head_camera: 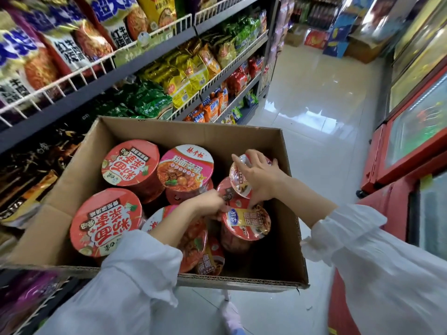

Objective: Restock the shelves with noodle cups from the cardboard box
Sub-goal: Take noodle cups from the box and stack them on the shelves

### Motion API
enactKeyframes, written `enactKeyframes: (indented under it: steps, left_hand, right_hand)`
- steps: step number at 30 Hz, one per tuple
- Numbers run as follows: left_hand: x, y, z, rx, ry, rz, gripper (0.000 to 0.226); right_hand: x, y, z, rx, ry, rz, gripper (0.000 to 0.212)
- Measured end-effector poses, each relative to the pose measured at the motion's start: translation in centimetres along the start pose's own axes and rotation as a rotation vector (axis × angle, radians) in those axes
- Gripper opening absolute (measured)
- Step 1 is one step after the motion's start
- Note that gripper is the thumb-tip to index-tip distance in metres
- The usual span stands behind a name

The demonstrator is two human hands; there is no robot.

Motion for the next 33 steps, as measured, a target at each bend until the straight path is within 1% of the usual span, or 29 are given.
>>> enactKeyframes:
  steps: [3, 7, 9, 11, 13, 15, 17, 19, 21, 23, 25, 26, 27, 30, 33]
  left_hand:
    - [-1.8, 1.9, 0.2, -0.129, 0.012, 0.072, 0.015]
    - [-4.9, 5.2, 0.8, -0.259, 0.007, 0.194, 0.009]
    - [-6.7, 7.2, 0.7, -0.329, 0.019, 0.275, 0.009]
    - [-8.7, 9.5, 0.7, -0.343, 0.024, 0.400, 0.008]
    - [-10.9, 11.7, 0.4, -0.347, 0.035, 0.541, 0.023]
    - [-13.4, 13.5, 0.1, -0.342, 0.059, 0.665, 0.023]
    - [-16.0, 14.9, -0.5, -0.330, 0.071, 0.773, 0.015]
    - [-18.6, 16.0, -1.9, -0.356, 0.109, 0.886, 0.011]
    - [-21.6, 16.9, -3.9, -0.404, 0.145, 1.032, 0.013]
    - [-24.1, 17.5, -5.8, -0.472, 0.172, 1.142, 0.022]
    - [-27.3, 17.6, -6.9, -0.425, 0.230, 1.213, 0.021]
    - [-29.2, 17.6, -7.5, -0.389, 0.257, 1.257, 0.025]
    - [-31.2, 17.8, -8.1, -0.349, 0.257, 1.307, 0.029]
    - [-37.7, 17.8, -10.4, -0.246, 0.280, 1.419, 0.028]
    - [-45.6, 18.1, -14.2, -0.216, 0.263, 1.590, 0.028]
  right_hand:
    - [-0.5, 2.0, 0.1, 0.119, -0.014, 0.056, 0.132]
    - [-1.8, 6.2, -0.4, 0.257, 0.025, 0.226, 0.119]
    - [-2.6, 8.8, -1.1, 0.305, 0.067, 0.327, 0.112]
    - [-3.2, 11.4, -2.1, 0.344, 0.109, 0.423, 0.104]
    - [-3.7, 13.6, -3.5, 0.354, 0.149, 0.500, 0.097]
    - [-4.3, 15.5, -5.2, 0.347, 0.189, 0.543, 0.093]
    - [-4.7, 17.0, -7.1, 0.353, 0.228, 0.554, 0.089]
    - [-5.2, 17.9, -9.3, 0.367, 0.278, 0.527, 0.087]
    - [-5.7, 18.5, -11.7, 0.366, 0.335, 0.486, 0.086]
    - [-6.4, 19.0, -14.5, 0.359, 0.396, 0.464, 0.086]
    - [-7.3, 19.4, -17.6, 0.362, 0.455, 0.474, 0.085]
    - [-7.8, 19.6, -19.2, 0.370, 0.484, 0.480, 0.084]
    - [-8.4, 19.7, -20.9, 0.382, 0.513, 0.485, 0.083]
    - [-10.9, 20.4, -26.6, 0.411, 0.596, 0.490, 0.081]
    - [-14.7, 20.8, -33.9, 0.442, 0.697, 0.473, 0.080]
Point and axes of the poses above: each hand's wrist, its own x-axis towards the middle knuckle, its own y-axis out of the back of the hand, z = x × y, the point moved 8 cm from there along x, towards the middle knuckle, and after that the axes turned 9 degrees about -y, right-handed, at the moved point
